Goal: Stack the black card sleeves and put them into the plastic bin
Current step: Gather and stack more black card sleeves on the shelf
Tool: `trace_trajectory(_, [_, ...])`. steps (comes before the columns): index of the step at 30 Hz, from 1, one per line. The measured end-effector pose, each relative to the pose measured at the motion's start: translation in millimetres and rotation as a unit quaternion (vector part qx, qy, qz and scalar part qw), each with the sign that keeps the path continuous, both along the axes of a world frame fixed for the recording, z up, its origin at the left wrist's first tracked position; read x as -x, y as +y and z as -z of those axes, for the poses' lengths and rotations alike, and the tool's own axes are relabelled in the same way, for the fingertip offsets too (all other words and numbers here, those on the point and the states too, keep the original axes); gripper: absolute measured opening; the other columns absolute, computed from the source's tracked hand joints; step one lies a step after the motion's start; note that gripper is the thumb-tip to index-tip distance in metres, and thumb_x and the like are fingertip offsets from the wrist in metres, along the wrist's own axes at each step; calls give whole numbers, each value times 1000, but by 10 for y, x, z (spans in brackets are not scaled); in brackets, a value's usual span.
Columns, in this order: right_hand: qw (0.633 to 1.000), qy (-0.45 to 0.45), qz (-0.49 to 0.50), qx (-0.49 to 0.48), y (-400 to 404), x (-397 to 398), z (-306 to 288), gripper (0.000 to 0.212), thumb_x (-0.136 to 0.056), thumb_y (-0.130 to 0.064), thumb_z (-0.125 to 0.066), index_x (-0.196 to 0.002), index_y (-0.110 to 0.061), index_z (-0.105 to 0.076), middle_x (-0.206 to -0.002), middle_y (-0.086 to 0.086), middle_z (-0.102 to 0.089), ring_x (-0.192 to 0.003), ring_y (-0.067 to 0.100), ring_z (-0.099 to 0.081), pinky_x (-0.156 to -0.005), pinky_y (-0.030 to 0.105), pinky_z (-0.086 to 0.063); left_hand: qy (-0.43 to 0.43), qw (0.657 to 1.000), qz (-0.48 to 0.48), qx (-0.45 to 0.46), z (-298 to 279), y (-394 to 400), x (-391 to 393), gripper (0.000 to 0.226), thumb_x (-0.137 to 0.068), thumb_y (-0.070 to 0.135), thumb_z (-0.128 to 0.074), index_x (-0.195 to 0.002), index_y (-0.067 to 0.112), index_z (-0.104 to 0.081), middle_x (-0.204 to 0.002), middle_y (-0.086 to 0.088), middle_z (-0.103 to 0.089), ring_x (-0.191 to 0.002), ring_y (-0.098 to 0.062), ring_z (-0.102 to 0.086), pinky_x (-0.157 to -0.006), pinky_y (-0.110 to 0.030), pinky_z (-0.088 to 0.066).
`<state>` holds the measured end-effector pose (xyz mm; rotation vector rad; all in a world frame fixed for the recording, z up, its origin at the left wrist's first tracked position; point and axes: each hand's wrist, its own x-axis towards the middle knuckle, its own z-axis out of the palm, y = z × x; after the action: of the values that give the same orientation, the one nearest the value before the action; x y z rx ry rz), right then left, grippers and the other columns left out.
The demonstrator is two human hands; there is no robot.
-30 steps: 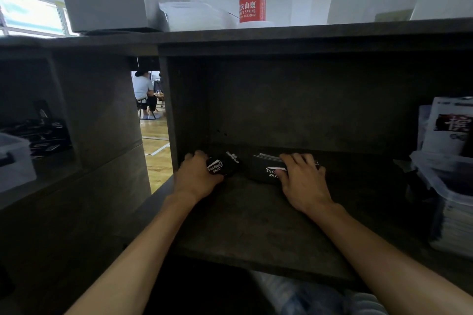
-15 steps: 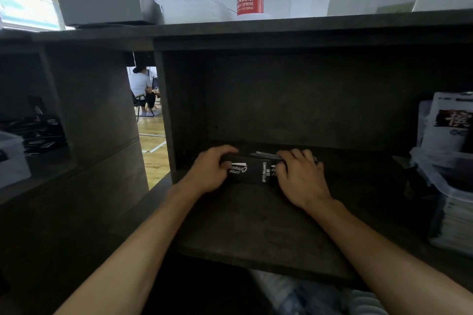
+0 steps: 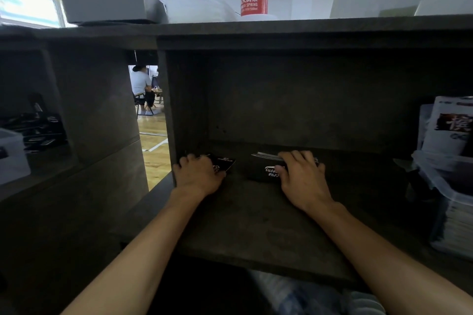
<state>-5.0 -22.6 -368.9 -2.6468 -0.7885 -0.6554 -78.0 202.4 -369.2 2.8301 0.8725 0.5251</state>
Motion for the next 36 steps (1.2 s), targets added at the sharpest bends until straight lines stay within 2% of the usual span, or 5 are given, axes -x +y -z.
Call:
trace_trajectory(8, [1000, 0, 7, 1, -8, 4, -3, 42, -101, -45, -41, -139, -27, -46, -134, -2, -50, -125, 19, -38, -104, 50, -36, -150, 957, 51, 243, -95, 186, 14, 58, -75, 23, -83, -124, 16, -53, -124, -9, -60, -114, -25, -58, -95, -37, -49])
trace_trajectory(13, [1000, -7, 13, -4, 11, -8, 14, 42, -100, -46, -42, -137, -26, -48, -131, -1, -52, -124, 20, -40, -101, 51, -38, -357, 824, 214, 385, -160, 297, 255, 43, -89, -3, -58, -94, 37, -70, -107, 8, -70, -95, -3, -63, -76, -17, -48])
trace_trajectory(21, [1000, 16, 7, -25, 15, -43, 7, 45, -100, -50, -32, -135, -28, -50, -133, 0, -52, -124, 19, -42, -103, 52, -36, -191, 932, 297, 82, -166, -232, 10, 37, -93, 1, -51, -116, 29, -62, -122, 5, -48, -112, -7, -49, -90, -10, -37])
trace_trajectory(26, [1000, -15, 5, -6, 4, -29, 31, 48, -96, -56, -38, -132, -28, -51, -129, -1, -54, -120, 19, -43, -97, 50, -39, -121, 886, 396, 207, -146, -645, -209, 58, -99, 9, -45, -146, 40, -34, -153, 7, -33, -138, -9, -32, -108, -24, -30])
trace_trajectory(36, [1000, -10, 5, -6, 9, -40, 31, 43, -100, -48, -41, -137, -27, -47, -132, -2, -51, -124, 19, -38, -101, 52, -37, 41, 982, 127, 131, -56, -29, -58, 30, -96, 27, -54, -125, 27, -57, -135, -7, -54, -123, -26, -52, -107, -50, -40])
